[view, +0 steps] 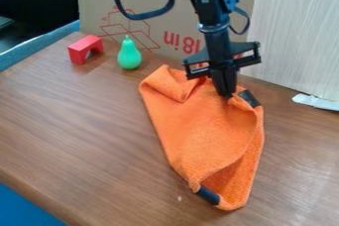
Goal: Fold cloth from the bottom left to the top right
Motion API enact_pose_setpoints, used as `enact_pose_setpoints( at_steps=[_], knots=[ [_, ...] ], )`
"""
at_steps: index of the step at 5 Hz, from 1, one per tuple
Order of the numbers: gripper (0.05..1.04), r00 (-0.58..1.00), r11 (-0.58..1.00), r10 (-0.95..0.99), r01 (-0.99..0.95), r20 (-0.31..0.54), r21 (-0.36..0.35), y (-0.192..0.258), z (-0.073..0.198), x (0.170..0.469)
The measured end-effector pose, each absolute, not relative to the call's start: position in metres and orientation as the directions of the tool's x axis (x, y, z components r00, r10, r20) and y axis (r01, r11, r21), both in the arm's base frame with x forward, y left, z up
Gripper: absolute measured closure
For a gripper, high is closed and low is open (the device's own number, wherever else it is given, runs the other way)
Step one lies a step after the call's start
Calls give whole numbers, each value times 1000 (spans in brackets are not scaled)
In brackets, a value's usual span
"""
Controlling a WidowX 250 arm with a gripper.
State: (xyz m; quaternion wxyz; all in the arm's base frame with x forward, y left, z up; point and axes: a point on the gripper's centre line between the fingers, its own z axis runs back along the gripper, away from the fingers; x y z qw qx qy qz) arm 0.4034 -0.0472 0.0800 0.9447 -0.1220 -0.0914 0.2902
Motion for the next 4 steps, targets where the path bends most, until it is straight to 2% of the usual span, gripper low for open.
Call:
enact_pose_setpoints(
  at_steps=[1,2,3,4],
  knots=[
    [829,812,808,567,-514,142,-288,-54,78,408],
    [584,805,802,574,-517,149,-298,-55,77,408],
    [291,814,811,560,-501,154,-303,-58,78,407],
    [83,837,826,528,-466,144,-318,-62,83,403]
  ],
)
